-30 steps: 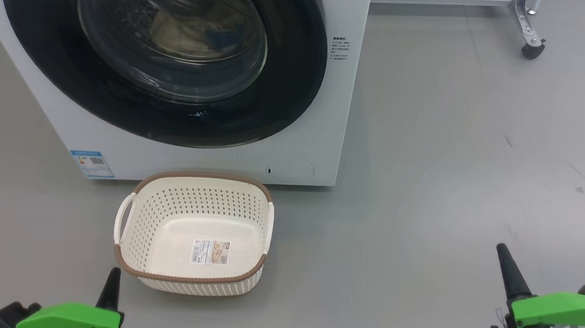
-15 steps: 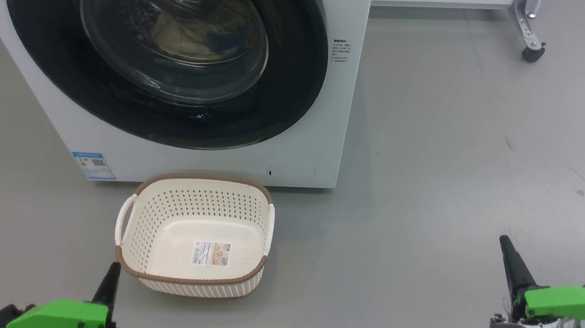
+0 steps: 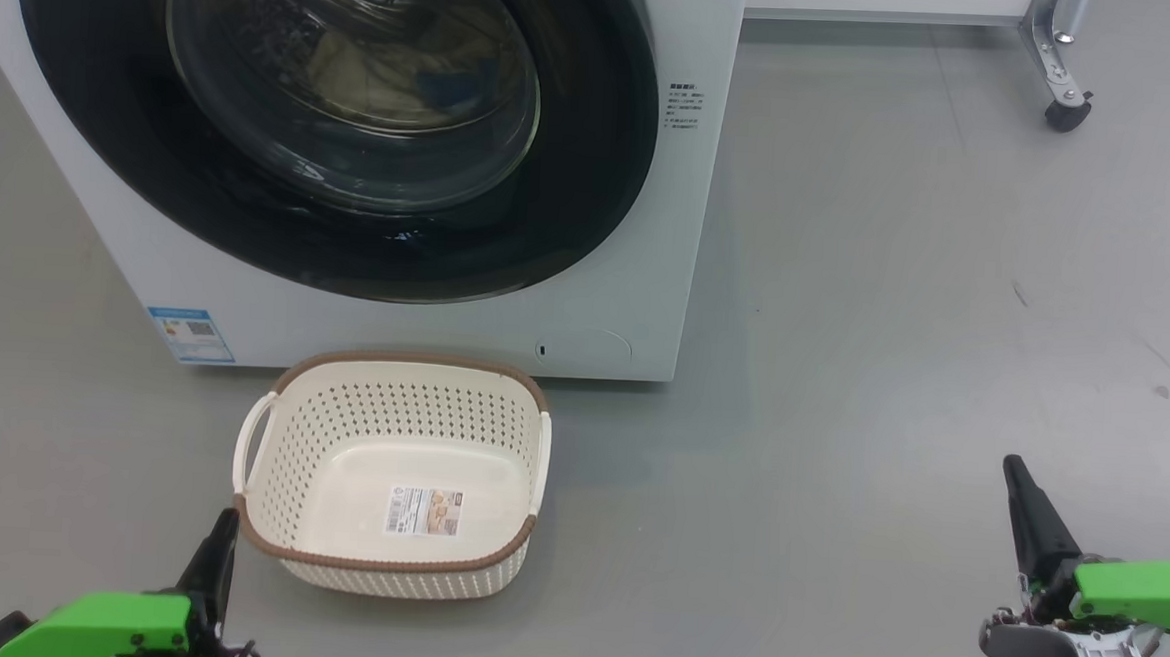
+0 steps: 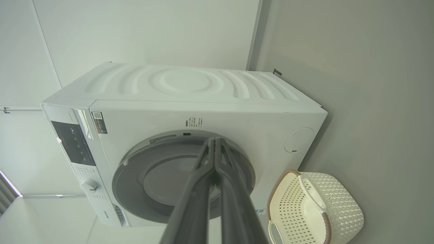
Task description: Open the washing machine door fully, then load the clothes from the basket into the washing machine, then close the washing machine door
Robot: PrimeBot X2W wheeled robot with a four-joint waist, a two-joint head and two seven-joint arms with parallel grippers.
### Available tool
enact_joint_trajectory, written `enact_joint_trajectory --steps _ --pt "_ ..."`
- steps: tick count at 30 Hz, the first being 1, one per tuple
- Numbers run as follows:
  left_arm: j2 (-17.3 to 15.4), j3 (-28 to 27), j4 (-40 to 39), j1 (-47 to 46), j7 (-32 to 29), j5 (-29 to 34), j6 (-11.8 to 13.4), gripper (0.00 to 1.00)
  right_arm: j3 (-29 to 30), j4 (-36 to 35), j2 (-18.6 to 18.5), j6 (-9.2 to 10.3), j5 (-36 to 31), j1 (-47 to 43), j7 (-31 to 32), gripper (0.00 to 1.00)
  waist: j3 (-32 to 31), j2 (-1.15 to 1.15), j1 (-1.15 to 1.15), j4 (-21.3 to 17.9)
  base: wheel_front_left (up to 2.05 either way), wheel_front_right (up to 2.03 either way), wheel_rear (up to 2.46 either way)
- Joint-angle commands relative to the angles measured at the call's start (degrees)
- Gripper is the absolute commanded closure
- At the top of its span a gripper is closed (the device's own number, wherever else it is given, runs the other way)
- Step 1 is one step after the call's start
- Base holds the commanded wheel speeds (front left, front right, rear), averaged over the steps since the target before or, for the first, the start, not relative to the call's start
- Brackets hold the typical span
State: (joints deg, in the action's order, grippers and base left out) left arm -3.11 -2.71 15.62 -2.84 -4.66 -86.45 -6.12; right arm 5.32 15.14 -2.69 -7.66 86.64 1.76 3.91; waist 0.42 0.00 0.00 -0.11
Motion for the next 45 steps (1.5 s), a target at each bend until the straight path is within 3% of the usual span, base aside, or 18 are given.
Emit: enact_joint_trajectory --steps 1,9,45 --pt "-0.32 -2.52 -1.57 -2.98 -0.60 -1.67 -0.84 1.00 -0.72 -1.63 -1.35 0.16 2.08 3.45 0.47 1.00 -0.05 0.00 0.00 0.02 0.00 0.00 0.00" --pt "0.12 -3.71 -1.56 -3.35 -1.74 -5.80 -1.36 1.00 -0.46 -1.21 -1.40 0.17 6.90 4.27 1.25 1.00 -0.24 0.00 0.00 0.11 0.00 0.00 0.00" --pt "0.17 -3.79 -1.56 -3.35 -1.80 -5.74 -1.36 1.00 0.17 -1.18 -0.95 0.17 6.37 4.33 1.75 1.00 -0.25 0.00 0.00 0.11 0.00 0.00 0.00"
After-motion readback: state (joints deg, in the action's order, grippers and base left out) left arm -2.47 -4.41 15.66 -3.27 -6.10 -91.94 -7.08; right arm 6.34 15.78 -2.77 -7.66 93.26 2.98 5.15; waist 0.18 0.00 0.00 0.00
